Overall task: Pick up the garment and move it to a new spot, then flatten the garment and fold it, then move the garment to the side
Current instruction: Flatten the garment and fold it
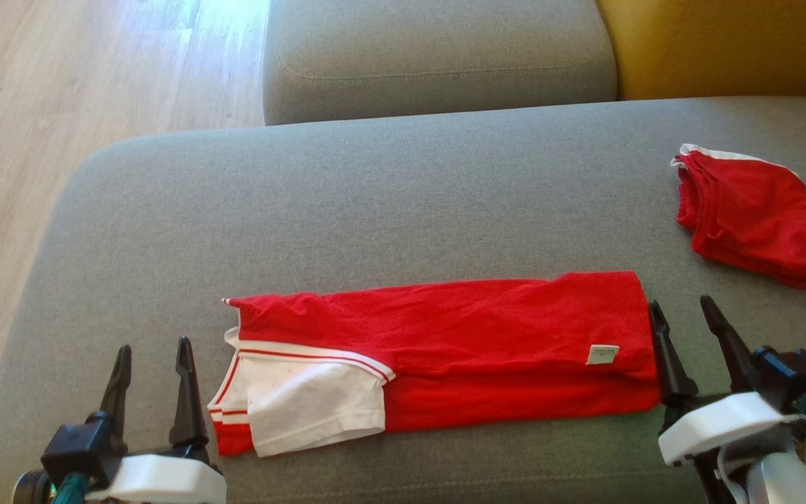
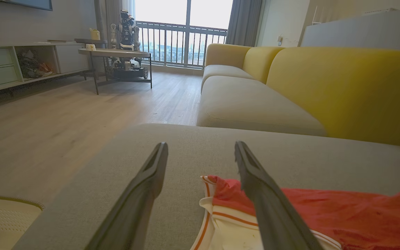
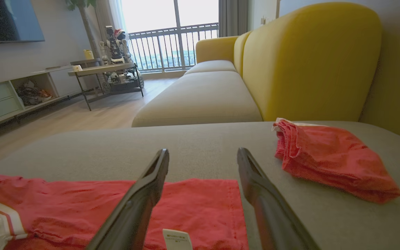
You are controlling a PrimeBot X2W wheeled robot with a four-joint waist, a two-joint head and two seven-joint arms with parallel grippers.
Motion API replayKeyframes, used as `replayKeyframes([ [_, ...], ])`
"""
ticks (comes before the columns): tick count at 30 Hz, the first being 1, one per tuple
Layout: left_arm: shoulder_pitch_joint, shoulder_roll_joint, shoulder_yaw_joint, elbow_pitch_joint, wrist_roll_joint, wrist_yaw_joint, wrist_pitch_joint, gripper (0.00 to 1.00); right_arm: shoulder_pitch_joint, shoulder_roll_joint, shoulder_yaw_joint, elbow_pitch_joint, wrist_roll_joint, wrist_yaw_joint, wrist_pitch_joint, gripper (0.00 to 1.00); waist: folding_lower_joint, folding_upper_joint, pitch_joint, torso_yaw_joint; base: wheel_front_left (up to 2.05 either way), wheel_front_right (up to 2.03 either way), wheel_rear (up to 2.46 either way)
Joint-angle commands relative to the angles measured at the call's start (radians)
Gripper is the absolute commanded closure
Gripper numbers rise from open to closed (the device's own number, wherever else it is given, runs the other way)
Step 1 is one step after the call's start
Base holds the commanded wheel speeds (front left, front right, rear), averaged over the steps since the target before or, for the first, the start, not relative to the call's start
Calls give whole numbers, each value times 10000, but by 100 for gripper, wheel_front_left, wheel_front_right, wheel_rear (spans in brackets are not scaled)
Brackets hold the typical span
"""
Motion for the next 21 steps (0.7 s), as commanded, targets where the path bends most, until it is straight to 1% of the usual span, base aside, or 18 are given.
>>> replayKeyframes([
  [1,-578,-97,534,-149,282,-249,-77,0,-375,-37,108,4,140,-4,-51,0,0,-1,33,10,0,0,0],
  [4,-673,-241,641,44,533,-592,-77,0,-557,-37,-132,610,306,-4,353,0,0,-1,116,-7,0,0,0],
  [5,-673,-241,641,44,533,-592,-77,0,-557,-37,-132,610,306,-4,353,0,0,-1,116,-7,0,0,0],
  [7,-729,-371,693,195,752,-842,-77,0,-897,-37,-411,1203,246,-4,779,0,0,-1,222,-19,0,0,0],
  [11,-810,-494,691,392,991,-1107,-77,0,-1427,-36,-724,1924,156,-4,1265,0,0,-1,414,14,0,0,0],
  [14,-914,-556,633,533,1166,-1282,-77,0,-1888,-36,-831,2490,353,-4,1545,0,0,-1,607,69,0,0,0],
  [16,-1017,-594,627,591,1256,-1352,-77,0,-2213,-36,-894,2952,807,-4,1726,0,0,-1,733,114,0,0,0],
  [21,-1242,-671,664,678,1391,-1487,-78,0,-2858,-36,-1161,3994,540,-4,2010,0,0,-1,1007,231,0,0,0],
])
